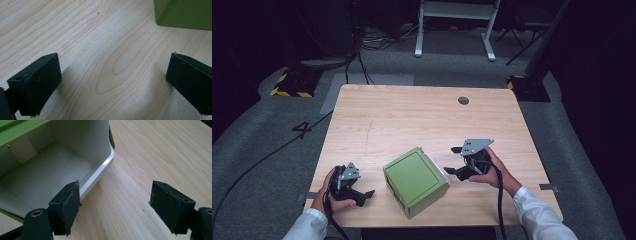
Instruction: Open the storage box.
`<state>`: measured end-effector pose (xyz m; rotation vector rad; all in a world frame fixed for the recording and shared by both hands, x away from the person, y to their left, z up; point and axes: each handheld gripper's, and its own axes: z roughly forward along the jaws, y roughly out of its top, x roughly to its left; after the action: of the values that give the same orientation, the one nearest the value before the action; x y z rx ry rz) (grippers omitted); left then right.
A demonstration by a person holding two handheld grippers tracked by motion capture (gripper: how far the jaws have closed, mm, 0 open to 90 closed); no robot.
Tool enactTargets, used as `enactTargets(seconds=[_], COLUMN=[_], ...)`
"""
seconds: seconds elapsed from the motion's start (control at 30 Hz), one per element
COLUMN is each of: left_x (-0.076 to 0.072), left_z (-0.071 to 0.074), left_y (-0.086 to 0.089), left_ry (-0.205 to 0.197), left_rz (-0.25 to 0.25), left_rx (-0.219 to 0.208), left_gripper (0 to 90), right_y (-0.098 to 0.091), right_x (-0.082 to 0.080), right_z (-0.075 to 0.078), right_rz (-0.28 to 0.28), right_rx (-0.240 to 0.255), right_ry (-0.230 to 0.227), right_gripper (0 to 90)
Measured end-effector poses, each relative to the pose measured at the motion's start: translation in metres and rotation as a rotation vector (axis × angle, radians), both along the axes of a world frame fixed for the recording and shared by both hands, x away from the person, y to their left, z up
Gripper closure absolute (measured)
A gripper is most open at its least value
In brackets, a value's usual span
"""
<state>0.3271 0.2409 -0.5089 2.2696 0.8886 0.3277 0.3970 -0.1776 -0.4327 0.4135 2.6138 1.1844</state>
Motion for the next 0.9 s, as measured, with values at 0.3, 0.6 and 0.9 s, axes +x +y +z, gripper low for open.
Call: enactTargets(seconds=[0.3,0.6,0.9], left_x=[0.000,0.000,0.000], left_z=[0.000,0.000,0.000], left_y=[0.000,0.000,0.000], left_ry=[0.000,-0.001,-0.001], left_rz=[0.000,0.000,0.000], left_rx=[0.000,0.000,0.000], left_gripper=[0.1,0.2,0.2], right_y=[0.012,0.029,0.030], right_x=[0.002,0.005,0.009], right_z=[-0.006,-0.013,-0.022], right_rz=[0.035,0.078,0.087], right_rx=[-0.004,-0.034,-0.076], right_ry=[0.030,0.062,0.101], right_gripper=[24.2,26.4,28.4])
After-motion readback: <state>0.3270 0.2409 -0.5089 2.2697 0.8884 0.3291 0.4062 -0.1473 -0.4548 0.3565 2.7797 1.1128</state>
